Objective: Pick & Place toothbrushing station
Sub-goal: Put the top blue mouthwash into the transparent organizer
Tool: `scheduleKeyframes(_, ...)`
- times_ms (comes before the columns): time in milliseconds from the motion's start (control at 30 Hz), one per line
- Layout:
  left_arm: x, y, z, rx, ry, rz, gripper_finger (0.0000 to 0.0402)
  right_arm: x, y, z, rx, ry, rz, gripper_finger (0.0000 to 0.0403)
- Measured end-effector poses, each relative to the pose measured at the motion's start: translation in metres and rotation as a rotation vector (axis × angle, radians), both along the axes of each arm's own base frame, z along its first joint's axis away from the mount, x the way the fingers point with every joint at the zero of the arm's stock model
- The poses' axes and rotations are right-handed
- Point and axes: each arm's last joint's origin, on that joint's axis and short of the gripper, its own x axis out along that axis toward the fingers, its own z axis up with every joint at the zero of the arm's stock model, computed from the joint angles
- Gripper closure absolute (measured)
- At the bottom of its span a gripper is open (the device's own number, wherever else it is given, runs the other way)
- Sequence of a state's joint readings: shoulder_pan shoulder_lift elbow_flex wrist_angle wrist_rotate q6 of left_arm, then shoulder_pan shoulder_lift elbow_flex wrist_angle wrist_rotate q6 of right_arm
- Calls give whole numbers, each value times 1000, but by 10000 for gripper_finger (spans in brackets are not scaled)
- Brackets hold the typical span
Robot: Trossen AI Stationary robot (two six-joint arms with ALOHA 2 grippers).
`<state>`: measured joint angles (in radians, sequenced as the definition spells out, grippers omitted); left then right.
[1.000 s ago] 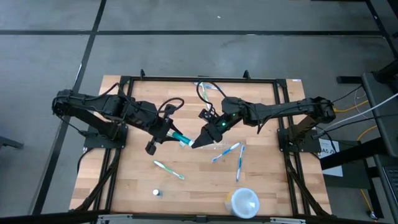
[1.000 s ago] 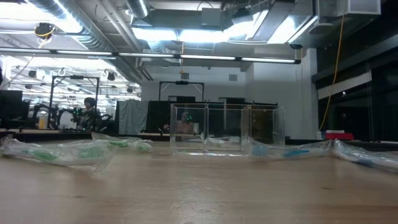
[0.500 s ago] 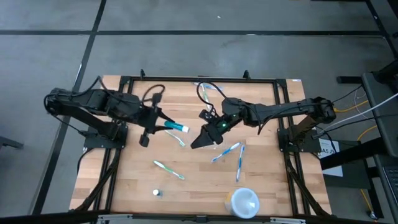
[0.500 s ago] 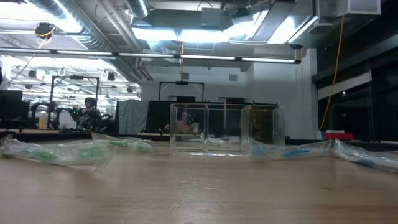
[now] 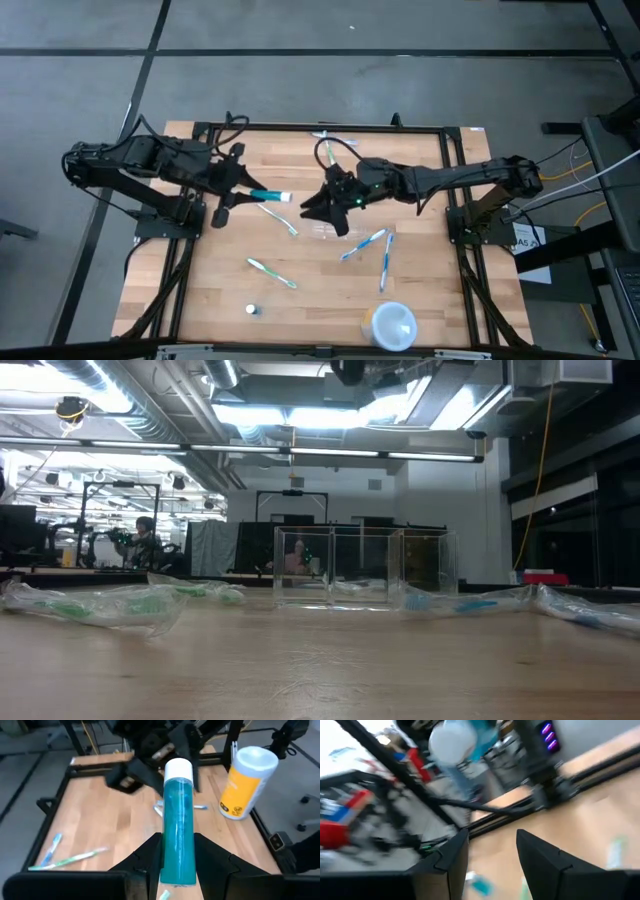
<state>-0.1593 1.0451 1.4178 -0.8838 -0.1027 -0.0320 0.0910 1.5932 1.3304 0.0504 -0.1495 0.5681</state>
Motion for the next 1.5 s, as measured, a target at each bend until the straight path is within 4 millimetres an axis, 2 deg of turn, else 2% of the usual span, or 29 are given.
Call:
scheduleKeyframes(133,0,-1,-1,-33,9,-6,303,0,-1,2,-166,-25,-30,234)
scheduleKeyframes(467,7,2,-5,-114,46,17,303,-6,11,43,-617,-58,-8,234)
scheduleKeyframes(600,11,7,-5,-129,43,16,303,-6,15,50,-747,-77,4,234)
scheduleKeyframes(1000,22,14,-4,-162,14,-16,303,-4,15,47,-813,-62,-3,234)
scheduleKeyframes(1333,28,15,-6,-149,12,-23,303,-4,14,49,-860,-82,-16,203)
scheduleKeyframes(1500,31,19,-8,-139,19,-9,303,-4,15,50,-850,-96,-4,203)
